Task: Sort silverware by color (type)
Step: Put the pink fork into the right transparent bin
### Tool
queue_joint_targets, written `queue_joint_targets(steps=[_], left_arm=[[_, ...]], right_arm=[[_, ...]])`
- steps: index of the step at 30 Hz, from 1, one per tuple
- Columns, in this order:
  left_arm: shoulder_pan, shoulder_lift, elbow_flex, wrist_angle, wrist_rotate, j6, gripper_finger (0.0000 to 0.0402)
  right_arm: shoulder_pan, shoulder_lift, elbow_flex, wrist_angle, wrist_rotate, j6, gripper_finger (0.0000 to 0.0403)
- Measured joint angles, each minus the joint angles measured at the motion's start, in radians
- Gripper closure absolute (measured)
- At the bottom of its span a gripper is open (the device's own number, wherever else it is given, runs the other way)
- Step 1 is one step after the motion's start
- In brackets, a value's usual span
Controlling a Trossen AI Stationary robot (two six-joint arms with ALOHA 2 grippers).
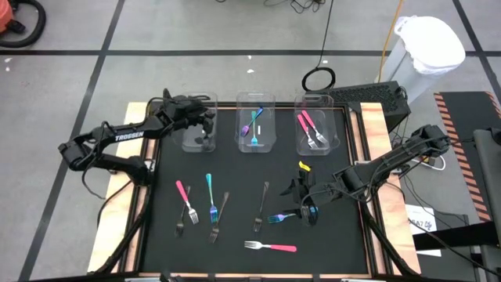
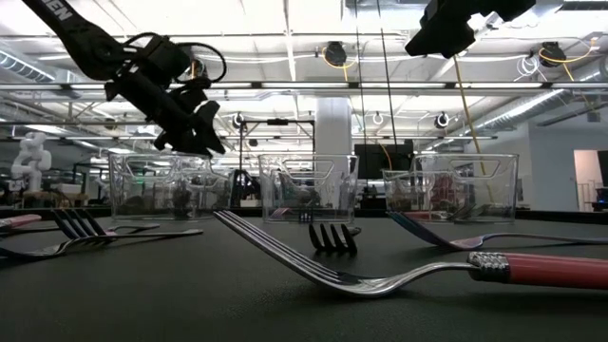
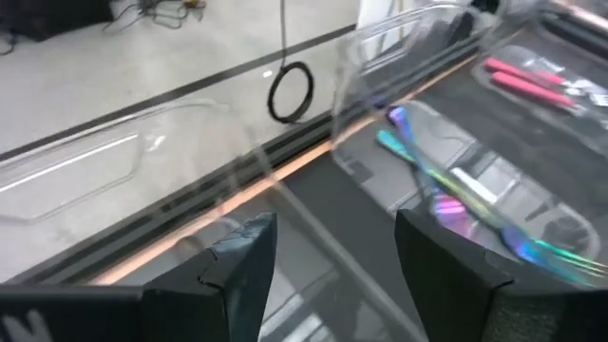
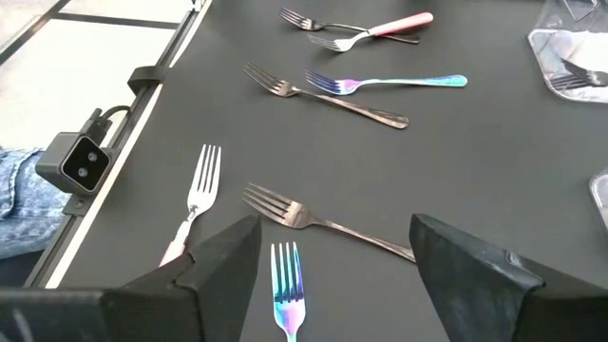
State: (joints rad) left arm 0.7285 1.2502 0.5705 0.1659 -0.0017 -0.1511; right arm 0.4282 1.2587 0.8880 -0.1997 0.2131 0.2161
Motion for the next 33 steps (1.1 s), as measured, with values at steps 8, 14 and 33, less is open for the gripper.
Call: queue_joint_targets(steps=[8,14,33], left_arm=[[-0.118,-0.089,0.000,-0.027,-0.048,-0.073,0.0185],[-0.289,-0.204,0.001,-0.027,-0.167,-0.074,0.0185],[-0.904,-0.278,0.115,-0.153,-0.517,-0.169,0.0185]], right_arm=[[0.000,0.000,0.000,-0.007,0.000,-0.002,0.0138],[0.000,0.000,0.000,-0.008,0.000,-0.022,0.0138],[-0.001,0.000,0.000,-0.004,0.000,-0.020,0.0138]])
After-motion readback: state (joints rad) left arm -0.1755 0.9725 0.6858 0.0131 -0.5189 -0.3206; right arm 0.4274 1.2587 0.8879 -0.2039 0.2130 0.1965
